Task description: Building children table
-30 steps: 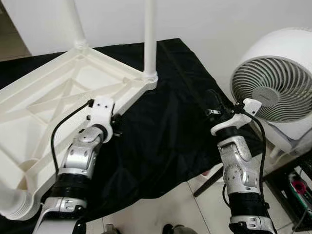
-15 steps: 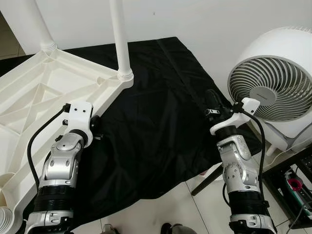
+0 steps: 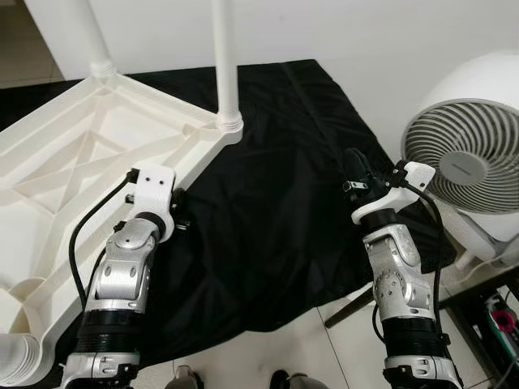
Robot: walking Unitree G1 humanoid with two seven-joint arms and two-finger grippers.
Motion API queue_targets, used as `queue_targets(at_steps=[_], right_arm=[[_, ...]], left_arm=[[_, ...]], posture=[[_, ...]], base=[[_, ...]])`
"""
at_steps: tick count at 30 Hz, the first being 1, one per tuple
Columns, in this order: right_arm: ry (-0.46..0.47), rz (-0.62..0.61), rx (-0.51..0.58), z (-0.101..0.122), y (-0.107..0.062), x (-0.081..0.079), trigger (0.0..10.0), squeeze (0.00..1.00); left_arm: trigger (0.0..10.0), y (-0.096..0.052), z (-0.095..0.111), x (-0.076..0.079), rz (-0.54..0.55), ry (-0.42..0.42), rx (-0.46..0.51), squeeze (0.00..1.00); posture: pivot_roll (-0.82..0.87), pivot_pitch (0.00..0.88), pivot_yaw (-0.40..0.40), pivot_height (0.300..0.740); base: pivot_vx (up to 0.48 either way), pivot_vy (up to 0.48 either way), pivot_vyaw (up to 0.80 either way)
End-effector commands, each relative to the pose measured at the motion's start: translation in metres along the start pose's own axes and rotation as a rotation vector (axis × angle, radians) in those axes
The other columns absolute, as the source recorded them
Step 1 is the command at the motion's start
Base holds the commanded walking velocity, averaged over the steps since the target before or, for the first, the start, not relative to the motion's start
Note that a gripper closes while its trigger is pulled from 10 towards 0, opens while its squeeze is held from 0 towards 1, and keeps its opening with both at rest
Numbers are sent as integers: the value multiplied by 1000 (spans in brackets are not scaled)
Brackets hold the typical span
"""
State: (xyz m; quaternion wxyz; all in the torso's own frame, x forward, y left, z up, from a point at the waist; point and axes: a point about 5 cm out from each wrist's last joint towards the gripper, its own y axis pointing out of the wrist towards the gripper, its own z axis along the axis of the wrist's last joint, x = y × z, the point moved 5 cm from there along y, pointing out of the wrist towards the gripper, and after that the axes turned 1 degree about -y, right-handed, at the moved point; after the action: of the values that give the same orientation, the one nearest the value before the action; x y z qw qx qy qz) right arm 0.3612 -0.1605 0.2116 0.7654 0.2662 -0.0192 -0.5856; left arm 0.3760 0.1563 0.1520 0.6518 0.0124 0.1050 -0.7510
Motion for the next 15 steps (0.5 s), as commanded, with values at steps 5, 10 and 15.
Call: queue_targets(at_steps=[5, 10, 15], right_arm=[[-7, -5, -7, -1, -3, 3, 10000, 0], [-6, -3, -9, -2, -3, 2, 10000, 0], [-16, -3, -14, -4, -4, 2, 10000, 0]], left_arm=[[10000, -3, 4, 2, 19, -10, 30, 1000], [10000, -4, 11, 4, 5, -14, 59, 0], [10000, -11, 27, 5, -17, 2, 148, 0]], posture=[[97, 138, -23, 740], [102, 135, -23, 740], [114, 131, -29, 740]], base=[[0, 0, 0], [0, 0, 0], [0, 0, 0]])
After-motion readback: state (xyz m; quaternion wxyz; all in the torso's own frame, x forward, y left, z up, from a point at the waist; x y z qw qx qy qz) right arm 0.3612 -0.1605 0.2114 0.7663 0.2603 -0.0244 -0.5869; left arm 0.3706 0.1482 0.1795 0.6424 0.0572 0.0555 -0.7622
